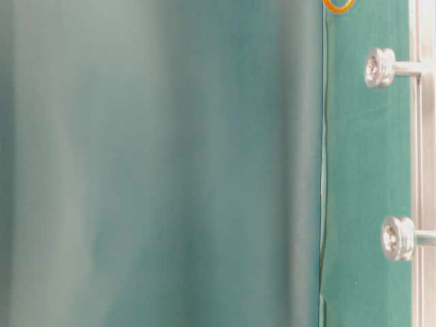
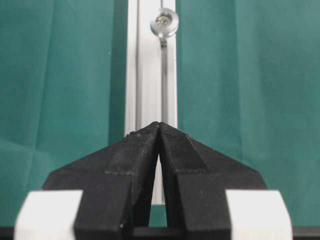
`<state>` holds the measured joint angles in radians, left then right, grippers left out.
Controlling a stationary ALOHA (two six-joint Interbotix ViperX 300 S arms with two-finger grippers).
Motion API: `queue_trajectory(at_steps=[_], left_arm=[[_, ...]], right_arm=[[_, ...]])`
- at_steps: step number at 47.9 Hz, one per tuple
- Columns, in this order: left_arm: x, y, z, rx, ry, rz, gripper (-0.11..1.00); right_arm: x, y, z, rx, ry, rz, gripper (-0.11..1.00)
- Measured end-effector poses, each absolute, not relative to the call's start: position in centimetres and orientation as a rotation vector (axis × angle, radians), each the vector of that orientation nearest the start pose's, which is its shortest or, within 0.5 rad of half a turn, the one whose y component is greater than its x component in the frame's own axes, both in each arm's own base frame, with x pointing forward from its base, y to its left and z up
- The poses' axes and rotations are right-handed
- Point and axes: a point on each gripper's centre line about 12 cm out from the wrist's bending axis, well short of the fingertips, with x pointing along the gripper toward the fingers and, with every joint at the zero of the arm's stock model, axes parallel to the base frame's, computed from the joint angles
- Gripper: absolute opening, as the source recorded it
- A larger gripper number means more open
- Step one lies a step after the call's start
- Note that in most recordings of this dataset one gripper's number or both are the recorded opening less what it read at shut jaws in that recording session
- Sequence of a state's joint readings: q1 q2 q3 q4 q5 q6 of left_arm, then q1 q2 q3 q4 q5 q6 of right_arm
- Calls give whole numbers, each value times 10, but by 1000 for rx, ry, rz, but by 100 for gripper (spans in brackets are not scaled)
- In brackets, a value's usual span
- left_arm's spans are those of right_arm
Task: Hook the rubber onto the shaft.
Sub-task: 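Lift the band with the right gripper and pull it leftward along the rail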
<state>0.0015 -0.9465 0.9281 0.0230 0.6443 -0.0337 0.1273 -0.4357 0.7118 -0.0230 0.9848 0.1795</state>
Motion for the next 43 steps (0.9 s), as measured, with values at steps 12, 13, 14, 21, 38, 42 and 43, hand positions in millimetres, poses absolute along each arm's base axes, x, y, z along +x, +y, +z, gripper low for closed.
queue_trajectory(at_steps=[12,13,14,21,38,42,43], left_arm=[[187,2,287,-9,627,18,2],[187,2,287,-10,627,19,2],[187,2,287,-10,627,19,2],[187,2,287,-10,627,19,2],[187,2,286,-9,629,19,2],[187,2,287,-10,627,19,2],[187,2,287,-9,627,18,2]], right_arm=[[251,29,230,54,1261,-14,7],[251,29,230,53,1259,-13,7],[251,29,231,54,1258,-14,7],[252,28,233,41,1250,-18,7],[261,28,238,25,1237,-22,7],[265,28,237,22,1245,-24,7],[267,28,237,23,1245,-24,7]])
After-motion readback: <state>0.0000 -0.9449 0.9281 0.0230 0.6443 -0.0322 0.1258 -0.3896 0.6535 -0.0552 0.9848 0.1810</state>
